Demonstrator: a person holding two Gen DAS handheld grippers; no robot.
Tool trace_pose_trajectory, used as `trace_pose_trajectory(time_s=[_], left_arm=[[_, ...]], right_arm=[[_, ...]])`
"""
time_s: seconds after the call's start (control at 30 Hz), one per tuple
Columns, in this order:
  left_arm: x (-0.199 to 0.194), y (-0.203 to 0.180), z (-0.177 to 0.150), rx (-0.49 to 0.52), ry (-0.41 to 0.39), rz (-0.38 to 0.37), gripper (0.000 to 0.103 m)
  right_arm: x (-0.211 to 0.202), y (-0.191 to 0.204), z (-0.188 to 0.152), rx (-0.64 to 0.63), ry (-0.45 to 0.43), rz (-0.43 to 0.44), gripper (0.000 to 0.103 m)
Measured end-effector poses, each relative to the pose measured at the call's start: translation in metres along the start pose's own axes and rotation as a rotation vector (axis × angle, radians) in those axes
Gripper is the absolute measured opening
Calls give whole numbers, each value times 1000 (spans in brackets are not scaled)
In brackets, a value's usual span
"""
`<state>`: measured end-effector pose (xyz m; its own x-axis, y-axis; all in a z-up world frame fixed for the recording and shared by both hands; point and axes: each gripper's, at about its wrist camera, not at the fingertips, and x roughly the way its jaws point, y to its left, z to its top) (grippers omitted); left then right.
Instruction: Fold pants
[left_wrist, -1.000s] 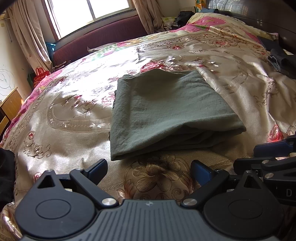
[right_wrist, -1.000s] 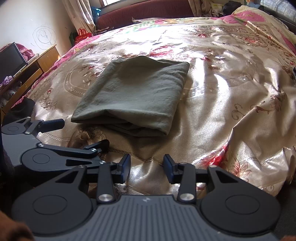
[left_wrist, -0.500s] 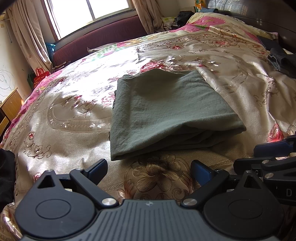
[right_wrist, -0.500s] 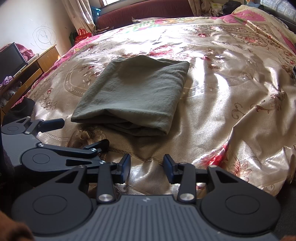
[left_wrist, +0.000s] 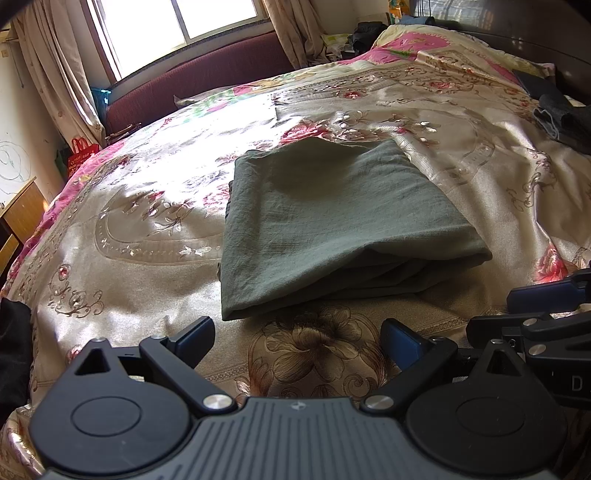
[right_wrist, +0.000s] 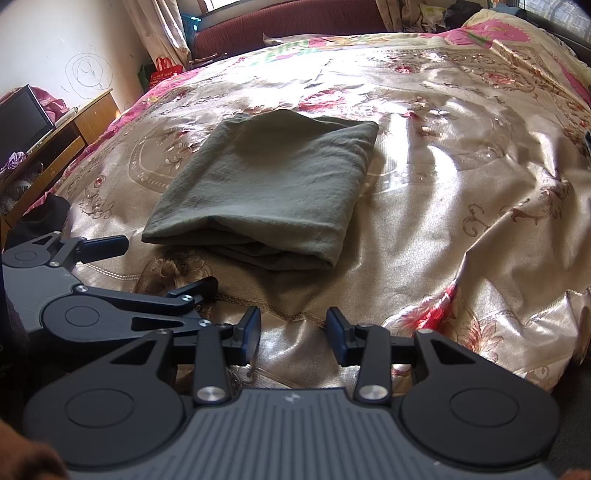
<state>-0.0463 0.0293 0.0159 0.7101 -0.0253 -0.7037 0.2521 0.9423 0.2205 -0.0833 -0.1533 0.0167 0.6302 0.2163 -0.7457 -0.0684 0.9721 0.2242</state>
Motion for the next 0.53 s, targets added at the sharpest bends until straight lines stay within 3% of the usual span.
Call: trace_pose_trajectory(time_s=[0.53], left_arm=[[-1, -1, -1, 14, -13, 26, 103]], right_arm=[[1, -1, -1, 3, 1, 2, 40]])
